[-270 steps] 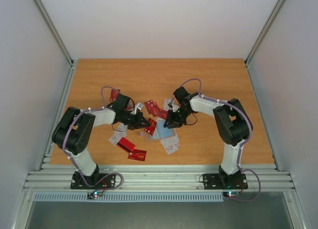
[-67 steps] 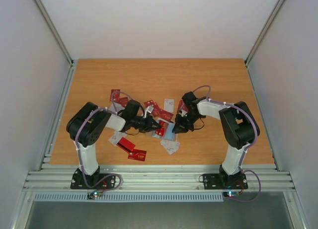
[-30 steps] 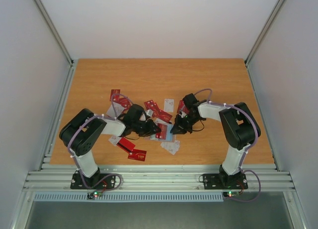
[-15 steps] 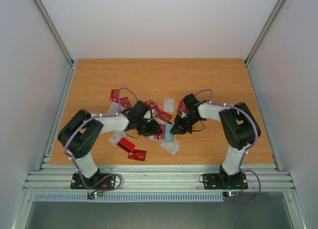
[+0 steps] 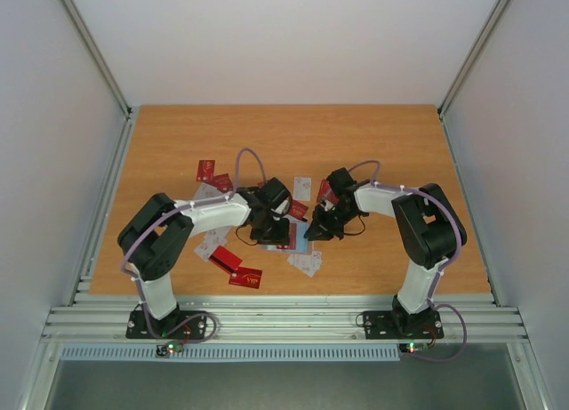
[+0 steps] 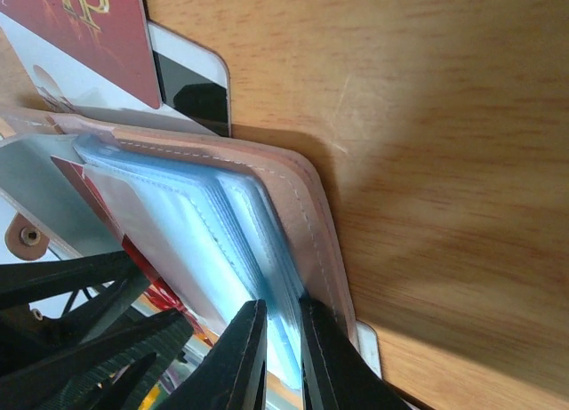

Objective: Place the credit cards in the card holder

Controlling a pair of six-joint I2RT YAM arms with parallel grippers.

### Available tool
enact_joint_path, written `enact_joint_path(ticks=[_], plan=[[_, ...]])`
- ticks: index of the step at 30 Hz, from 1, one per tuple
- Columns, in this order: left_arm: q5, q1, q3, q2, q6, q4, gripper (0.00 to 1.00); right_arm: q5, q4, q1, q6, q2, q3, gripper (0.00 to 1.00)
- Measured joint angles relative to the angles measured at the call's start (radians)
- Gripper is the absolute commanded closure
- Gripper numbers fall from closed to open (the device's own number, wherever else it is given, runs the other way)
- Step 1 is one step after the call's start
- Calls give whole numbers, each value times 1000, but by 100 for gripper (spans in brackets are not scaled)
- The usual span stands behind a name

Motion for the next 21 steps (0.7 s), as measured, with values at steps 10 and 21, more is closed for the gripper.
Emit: enact_joint_path(ticks=[10,21], plan=[[-58,-47,107,67,39,-121,65,-11,30,2,8,-4,-14,87],[-77,-50,167,103,90,-191,51,-15,35,2,8,-4,-16,87]])
